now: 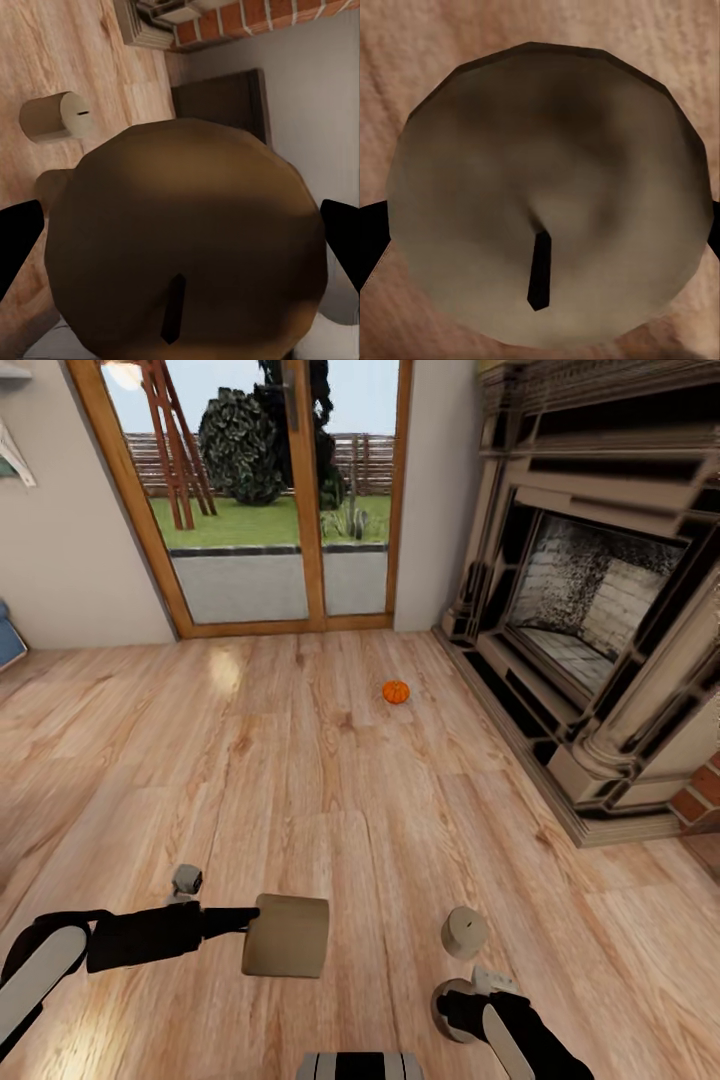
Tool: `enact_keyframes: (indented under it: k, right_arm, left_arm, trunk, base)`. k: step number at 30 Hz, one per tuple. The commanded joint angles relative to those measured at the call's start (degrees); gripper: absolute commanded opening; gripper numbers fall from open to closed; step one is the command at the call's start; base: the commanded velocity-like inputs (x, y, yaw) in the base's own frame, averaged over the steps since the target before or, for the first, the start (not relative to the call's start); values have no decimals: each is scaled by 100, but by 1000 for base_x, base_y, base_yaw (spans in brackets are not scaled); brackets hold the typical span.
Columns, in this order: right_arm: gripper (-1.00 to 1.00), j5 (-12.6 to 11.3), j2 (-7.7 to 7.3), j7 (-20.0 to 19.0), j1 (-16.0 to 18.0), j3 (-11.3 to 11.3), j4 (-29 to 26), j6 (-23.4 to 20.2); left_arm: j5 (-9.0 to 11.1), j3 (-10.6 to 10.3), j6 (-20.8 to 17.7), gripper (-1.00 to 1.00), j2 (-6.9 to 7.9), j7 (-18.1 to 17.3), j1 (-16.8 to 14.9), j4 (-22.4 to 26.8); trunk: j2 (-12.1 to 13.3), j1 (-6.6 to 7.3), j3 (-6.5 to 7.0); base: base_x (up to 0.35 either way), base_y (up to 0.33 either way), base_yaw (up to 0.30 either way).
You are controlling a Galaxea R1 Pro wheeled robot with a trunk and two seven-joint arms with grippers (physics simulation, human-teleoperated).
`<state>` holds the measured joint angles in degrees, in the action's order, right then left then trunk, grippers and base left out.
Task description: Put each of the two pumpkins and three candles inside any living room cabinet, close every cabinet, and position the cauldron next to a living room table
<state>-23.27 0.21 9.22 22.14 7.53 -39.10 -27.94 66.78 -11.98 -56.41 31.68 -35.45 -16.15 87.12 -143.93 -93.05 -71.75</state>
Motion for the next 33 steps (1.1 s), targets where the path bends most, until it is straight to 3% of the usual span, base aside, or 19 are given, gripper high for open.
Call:
enact_keyframes:
  k: [1, 7, 24, 33]
  right_arm:
    - [-100, -63, -4, 56, 1, 21, -9, -21]
    - [-100, -80, -4, 48, 1, 20, -18, -27]
    - [-100, -82, -4, 41, 27, 20, -19, -10]
    - [-100, -82, -4, 36, 27, 20, -19, -6]
  left_arm:
    - [15, -4, -25, -100, 1, 72, -7, 7]
    - [41, 5, -27, -100, 4, 235, -11, 9]
    - [50, 8, -36, -100, 5, 245, -13, 7]
    - [54, 4, -36, -100, 3, 241, -12, 13]
  trunk:
    - [0, 3, 18]
    - [8, 19, 151]
    - [31, 63, 528]
    - [43, 86, 727]
  base:
    - [0, 0, 0]
    - [0, 0, 0]
    - [-70, 0, 0]
    - [-285, 0, 0]
